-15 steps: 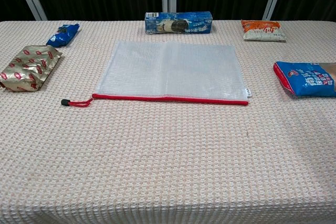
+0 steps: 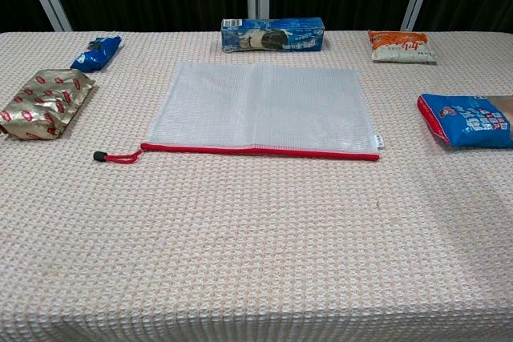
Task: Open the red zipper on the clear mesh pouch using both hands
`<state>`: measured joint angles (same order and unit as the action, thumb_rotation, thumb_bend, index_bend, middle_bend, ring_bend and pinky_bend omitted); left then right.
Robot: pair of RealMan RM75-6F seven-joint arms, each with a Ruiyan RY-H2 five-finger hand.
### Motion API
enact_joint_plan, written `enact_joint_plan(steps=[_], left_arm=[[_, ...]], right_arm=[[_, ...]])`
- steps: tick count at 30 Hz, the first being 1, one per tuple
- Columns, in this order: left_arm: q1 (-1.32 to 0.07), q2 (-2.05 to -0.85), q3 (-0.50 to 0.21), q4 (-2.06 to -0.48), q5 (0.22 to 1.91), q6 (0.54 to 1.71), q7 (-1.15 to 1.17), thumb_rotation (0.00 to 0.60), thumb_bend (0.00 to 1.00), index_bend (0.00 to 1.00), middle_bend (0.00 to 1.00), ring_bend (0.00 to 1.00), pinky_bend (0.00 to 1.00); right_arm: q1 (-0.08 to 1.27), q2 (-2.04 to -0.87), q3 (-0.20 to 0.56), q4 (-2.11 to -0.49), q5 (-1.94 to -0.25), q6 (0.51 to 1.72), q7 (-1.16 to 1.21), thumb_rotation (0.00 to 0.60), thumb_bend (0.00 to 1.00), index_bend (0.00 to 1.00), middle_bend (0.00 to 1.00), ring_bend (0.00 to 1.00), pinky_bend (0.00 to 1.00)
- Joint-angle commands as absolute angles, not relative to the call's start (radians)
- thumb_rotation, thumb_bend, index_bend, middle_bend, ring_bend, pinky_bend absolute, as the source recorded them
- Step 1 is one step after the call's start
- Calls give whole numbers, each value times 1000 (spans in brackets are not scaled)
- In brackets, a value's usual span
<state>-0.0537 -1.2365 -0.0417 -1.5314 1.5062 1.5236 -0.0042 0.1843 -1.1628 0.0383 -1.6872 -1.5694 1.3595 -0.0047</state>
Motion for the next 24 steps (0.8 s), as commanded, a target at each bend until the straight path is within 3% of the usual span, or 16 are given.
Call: enact_joint_plan(steps=[1,10,15,19,24], left_arm=[[-50,-1236,-38,-1538,1512,1530,-3,600,210,292,165,95,184],[-33,-1232,-30,-1551,1521,1558,-4,600,209,292,165,94,184],[-32,-1235,-27,-1552,1524,1556,-12,600,209,292,165,95,184],[-29,-1241,-26,-1548,1524,1558,-17,600,209,292,165,94,184],[-27,-1243,-29,-1541,1520,1560,-23,600,209,291,165,95,184]], right_arm=[[203,-1161,34,-1688,-1590,1340,17,600,273,71,90,0,0],[367,-1185,51,-1729,-1651,1146,38,600,270,73,121,0,0],[525,-1262,102,-1740,-1583,922,-9,600,247,68,133,0,0],[653,-1346,153,-1702,-1502,760,-35,600,310,16,153,0,0],[800,-1463,218,-1617,-1383,609,-71,600,473,0,157,0,0]])
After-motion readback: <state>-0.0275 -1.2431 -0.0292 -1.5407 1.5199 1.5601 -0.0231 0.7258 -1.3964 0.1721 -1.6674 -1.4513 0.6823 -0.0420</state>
